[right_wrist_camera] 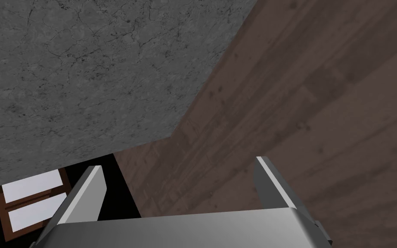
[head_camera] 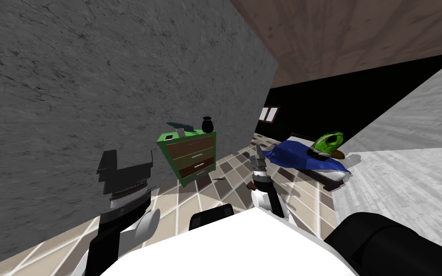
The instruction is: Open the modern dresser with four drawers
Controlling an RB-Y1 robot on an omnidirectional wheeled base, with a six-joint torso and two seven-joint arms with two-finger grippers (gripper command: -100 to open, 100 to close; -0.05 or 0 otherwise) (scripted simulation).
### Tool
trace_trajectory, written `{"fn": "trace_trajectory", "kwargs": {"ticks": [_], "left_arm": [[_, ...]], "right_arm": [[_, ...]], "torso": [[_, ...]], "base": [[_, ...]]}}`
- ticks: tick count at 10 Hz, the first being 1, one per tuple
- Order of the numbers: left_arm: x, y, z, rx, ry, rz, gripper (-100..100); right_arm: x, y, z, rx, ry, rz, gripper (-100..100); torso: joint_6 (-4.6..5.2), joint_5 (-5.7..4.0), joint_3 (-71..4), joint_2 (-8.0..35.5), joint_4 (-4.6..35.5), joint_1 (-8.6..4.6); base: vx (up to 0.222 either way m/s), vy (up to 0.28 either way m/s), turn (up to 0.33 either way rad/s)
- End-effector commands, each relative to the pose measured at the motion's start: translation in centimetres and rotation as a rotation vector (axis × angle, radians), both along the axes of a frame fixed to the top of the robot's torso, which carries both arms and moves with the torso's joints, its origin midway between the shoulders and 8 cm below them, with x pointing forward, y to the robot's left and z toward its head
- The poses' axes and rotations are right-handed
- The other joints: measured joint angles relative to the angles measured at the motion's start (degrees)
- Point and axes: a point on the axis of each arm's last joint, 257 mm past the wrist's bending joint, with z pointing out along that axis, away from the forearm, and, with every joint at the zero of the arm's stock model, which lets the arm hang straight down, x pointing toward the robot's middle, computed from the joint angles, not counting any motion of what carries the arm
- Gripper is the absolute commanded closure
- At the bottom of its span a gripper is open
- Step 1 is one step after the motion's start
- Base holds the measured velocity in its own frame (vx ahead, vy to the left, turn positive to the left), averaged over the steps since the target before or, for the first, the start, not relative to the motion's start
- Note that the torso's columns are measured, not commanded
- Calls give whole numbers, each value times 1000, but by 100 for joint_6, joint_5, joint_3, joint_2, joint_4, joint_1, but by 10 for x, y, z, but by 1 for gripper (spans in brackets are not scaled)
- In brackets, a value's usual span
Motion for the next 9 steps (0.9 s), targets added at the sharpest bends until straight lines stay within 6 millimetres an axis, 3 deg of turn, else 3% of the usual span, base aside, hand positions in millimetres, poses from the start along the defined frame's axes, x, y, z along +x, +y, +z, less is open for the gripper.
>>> {"fn": "trace_trajectory", "kwargs": {"ticks": [1,9], "left_arm": [[0,0,0,0,0,0,0],[0,0,0,0,0,0,0]], "right_arm": [[0,0,0,0,0,0,0],[0,0,0,0,0,0,0]], "torso": [[0,0,-467,232,235,0],[0,0,-7073,3539,3537,0]], "base": [[0,0,0],[0,0,0]]}}
